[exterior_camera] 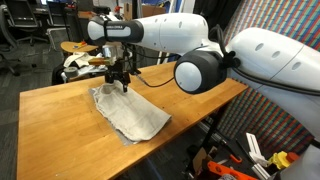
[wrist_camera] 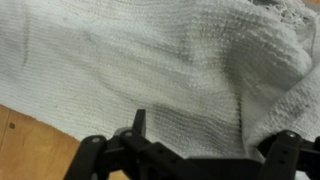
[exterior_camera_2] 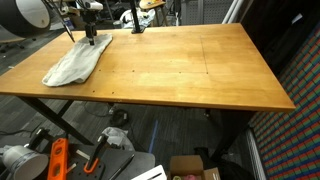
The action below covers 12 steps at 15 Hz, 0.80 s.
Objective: Fold the towel in half from right to left
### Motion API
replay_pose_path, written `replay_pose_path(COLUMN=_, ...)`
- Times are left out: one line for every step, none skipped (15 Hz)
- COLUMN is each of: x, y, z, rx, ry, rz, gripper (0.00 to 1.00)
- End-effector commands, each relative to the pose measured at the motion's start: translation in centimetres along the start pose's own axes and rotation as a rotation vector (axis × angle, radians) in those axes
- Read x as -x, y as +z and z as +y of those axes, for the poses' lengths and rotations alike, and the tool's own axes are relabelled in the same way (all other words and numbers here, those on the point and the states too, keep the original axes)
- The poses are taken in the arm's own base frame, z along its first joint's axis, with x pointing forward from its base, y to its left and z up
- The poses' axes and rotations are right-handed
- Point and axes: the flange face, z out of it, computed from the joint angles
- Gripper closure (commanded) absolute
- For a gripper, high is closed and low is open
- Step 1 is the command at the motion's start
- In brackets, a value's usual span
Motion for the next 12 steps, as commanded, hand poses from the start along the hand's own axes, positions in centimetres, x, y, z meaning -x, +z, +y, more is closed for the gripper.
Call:
replay_pose_path(x=-1.3, y=-1.0, z=0.1, rx=-0.04, ry=0.065, rz=0.007, gripper=0.0)
replay_pose_path(x=-1.6, y=-1.1, z=0.1, rx=-0.047, ry=0.079, rz=0.002, gripper=0.0)
replay_pose_path(x=-1.9, y=-1.1, z=0.1, rx=-0.055, ry=0.094, rz=-0.003, gripper=0.0)
replay_pose_path(x=-2.3, y=-1.1, z=0.0, rx=-0.068, ry=0.116, rz=-0.007, gripper=0.0)
replay_pose_path(x=-2.5, y=-1.1, z=0.0, rx=-0.073, ry=0.131, rz=-0.011, gripper=0.0)
replay_pose_path(x=-2.8, y=-1.1, z=0.0, rx=-0.078, ry=0.148, rz=-0.012, gripper=0.0)
replay_pose_path(x=-3.0, y=-1.1, z=0.0, rx=-0.082, ry=0.161, rz=-0.012, gripper=0.0)
replay_pose_path(x=-3.3, y=-1.1, z=0.1, rx=-0.086, ry=0.177, rz=-0.012, gripper=0.0)
replay_pose_path(x=-3.5, y=-1.1, z=0.1, rx=-0.085, ry=0.19, rz=-0.013, gripper=0.0)
replay_pose_path(x=-3.7, y=-1.1, z=0.2, rx=-0.085, ry=0.203, rz=-0.014, gripper=0.0)
replay_pose_path(x=-3.8, y=-1.1, z=0.2, rx=-0.085, ry=0.216, rz=-0.015, gripper=0.0)
replay_pose_path(x=-4.0, y=-1.0, z=0.3, rx=-0.083, ry=0.229, rz=-0.017, gripper=0.0)
